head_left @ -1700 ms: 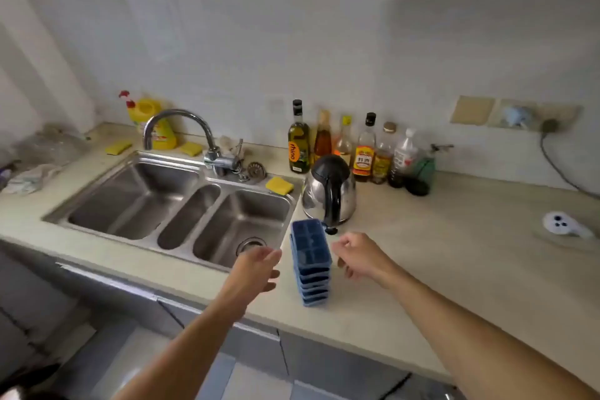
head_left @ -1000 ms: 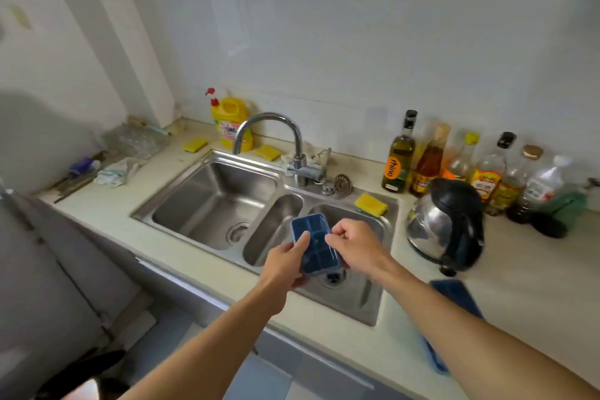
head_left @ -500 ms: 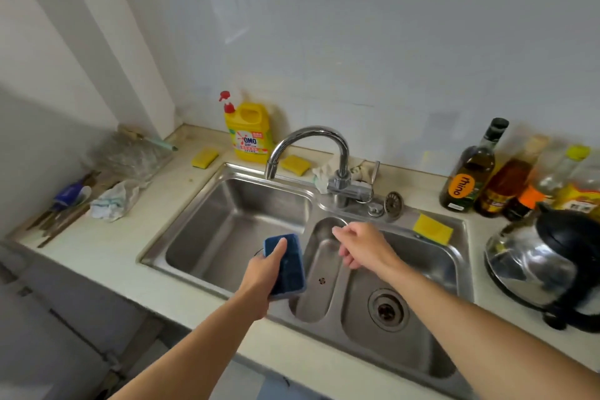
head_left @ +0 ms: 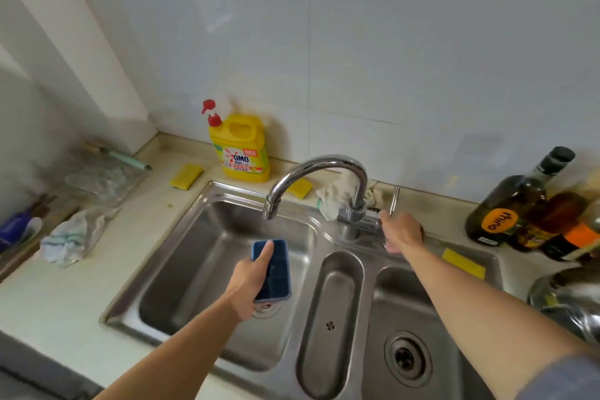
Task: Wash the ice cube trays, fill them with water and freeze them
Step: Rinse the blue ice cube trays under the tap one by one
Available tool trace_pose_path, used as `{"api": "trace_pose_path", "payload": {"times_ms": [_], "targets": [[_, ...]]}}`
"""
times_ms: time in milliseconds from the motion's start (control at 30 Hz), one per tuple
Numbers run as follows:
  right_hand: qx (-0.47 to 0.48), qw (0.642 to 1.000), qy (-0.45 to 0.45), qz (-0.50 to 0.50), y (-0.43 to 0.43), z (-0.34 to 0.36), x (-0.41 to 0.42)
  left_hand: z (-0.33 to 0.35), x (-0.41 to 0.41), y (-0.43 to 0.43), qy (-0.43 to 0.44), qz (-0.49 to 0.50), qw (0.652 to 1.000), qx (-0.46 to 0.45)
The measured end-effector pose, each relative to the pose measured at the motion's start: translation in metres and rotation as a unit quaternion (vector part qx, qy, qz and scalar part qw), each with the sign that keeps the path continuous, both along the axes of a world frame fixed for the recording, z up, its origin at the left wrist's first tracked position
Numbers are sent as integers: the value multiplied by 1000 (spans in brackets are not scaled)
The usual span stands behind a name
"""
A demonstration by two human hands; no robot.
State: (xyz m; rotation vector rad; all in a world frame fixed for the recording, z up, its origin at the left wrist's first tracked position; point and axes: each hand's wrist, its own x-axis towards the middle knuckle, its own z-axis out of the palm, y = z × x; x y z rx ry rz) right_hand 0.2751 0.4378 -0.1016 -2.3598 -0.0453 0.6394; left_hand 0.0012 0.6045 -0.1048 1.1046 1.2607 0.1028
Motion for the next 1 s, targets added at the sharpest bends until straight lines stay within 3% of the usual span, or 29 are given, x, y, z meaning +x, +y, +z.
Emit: {"api": "trace_pose_path", "payload": {"times_ms": [167, 300, 567, 700, 900, 1000], "targets": [[-53, 998, 16, -11, 19, -10, 9, -7, 24, 35, 8, -38, 999, 7], [-29, 996, 53, -71, 26, -15, 10, -16, 35, 54, 33, -64, 997, -3], [-39, 990, 17, -136, 38, -31, 12, -38, 45, 78, 15, -116, 993, -17], [-73, 995, -36, -63, 40, -33, 14, -44, 46, 80, 6, -117, 993, -4], [-159, 987, 16, -7, 36, -29, 12, -48, 46, 79, -10, -105, 994, -18], [-134, 991, -27, 4, 35, -32, 16, -47, 47, 78, -15, -104, 994, -25]]}}
